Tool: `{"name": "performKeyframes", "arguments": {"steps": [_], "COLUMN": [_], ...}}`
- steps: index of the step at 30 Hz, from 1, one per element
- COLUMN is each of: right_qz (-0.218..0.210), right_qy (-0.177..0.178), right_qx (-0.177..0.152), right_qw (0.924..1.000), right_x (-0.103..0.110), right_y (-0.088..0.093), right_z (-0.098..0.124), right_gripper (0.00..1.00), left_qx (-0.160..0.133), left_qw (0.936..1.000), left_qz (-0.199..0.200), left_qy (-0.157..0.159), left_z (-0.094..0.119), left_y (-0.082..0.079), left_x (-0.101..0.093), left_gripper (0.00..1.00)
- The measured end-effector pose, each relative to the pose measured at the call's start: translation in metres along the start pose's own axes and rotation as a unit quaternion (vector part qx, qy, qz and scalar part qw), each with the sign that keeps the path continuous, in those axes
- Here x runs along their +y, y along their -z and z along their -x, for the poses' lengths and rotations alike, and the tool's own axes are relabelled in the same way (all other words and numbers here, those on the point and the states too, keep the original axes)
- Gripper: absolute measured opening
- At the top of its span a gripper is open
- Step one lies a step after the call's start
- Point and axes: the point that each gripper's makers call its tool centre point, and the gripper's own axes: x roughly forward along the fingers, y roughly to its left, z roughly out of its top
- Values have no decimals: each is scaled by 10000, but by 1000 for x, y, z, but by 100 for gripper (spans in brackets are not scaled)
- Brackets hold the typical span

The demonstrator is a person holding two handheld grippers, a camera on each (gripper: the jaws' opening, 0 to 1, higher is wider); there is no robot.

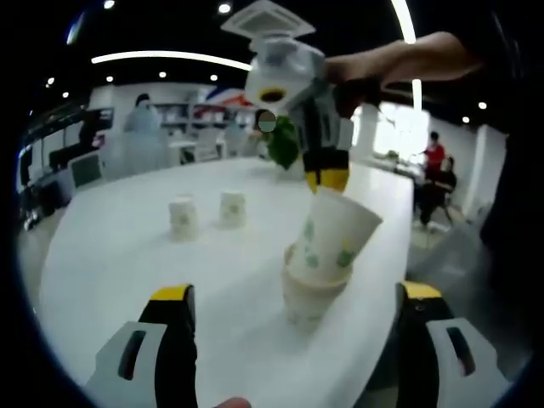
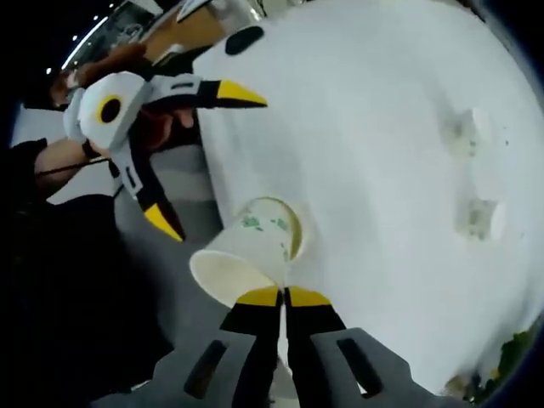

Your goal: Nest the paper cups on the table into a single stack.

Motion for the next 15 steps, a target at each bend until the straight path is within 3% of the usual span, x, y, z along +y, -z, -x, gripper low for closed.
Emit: {"name": "performKeyframes", "arguments": {"steps": [15], "right_qz": [-62], "right_qy": [-149], "right_qx": [20], "right_qw": [9999], "right_x": [-4], "right_y": [-7], "right_z": [-8], "right_gripper": [0], "left_qx": [-22], "left_qw": [10000], "left_qz": [74], "left_qy": [8], "left_z": [-3], "left_y": [2], "left_x": [3], "left_gripper": [99]}}
